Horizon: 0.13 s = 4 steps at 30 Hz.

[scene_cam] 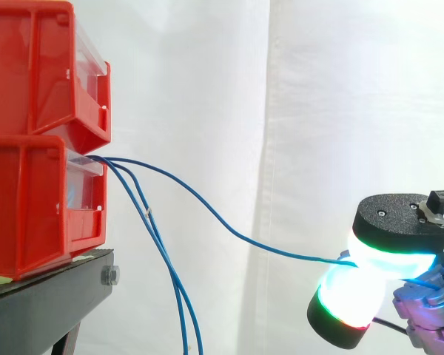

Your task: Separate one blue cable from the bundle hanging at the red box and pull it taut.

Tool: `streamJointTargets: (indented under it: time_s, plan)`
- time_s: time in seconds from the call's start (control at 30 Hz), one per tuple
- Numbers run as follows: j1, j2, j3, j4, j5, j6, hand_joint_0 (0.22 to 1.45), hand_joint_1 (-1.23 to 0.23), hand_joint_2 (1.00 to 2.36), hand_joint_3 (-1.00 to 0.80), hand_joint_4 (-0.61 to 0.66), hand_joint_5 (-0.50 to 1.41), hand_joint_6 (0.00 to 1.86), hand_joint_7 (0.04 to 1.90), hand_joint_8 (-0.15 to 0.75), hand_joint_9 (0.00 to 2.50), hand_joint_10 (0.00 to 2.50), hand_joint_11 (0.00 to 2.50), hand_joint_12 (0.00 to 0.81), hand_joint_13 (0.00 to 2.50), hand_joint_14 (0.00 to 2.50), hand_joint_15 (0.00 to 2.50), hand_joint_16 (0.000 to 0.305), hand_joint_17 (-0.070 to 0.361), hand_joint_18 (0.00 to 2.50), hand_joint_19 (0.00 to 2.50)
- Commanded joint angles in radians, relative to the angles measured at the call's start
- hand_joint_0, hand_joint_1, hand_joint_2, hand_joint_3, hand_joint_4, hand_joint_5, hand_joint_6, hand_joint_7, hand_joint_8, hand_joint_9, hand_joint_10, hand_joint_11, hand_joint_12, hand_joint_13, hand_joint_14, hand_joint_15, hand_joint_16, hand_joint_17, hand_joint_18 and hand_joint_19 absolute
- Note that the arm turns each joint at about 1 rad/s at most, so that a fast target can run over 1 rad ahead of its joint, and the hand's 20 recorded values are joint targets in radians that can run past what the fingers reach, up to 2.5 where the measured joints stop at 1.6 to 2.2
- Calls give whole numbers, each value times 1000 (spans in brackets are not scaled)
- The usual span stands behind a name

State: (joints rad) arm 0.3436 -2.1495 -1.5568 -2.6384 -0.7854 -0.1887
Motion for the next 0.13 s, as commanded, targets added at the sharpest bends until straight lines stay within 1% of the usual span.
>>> streamJointTargets:
  time_s: [0.0,0.1]
  plan:
    - [0,0,0,0,0,0,698,-772,1022,-156,-37,-206,882,1061,277,693,2238,1298,337,654,2500,1501,31,70,1172,1795]
    - [0,0,0,0,0,0,698,-772,1021,-156,-37,-207,883,1058,276,693,2232,1317,334,651,2500,1500,31,69,1173,1797]
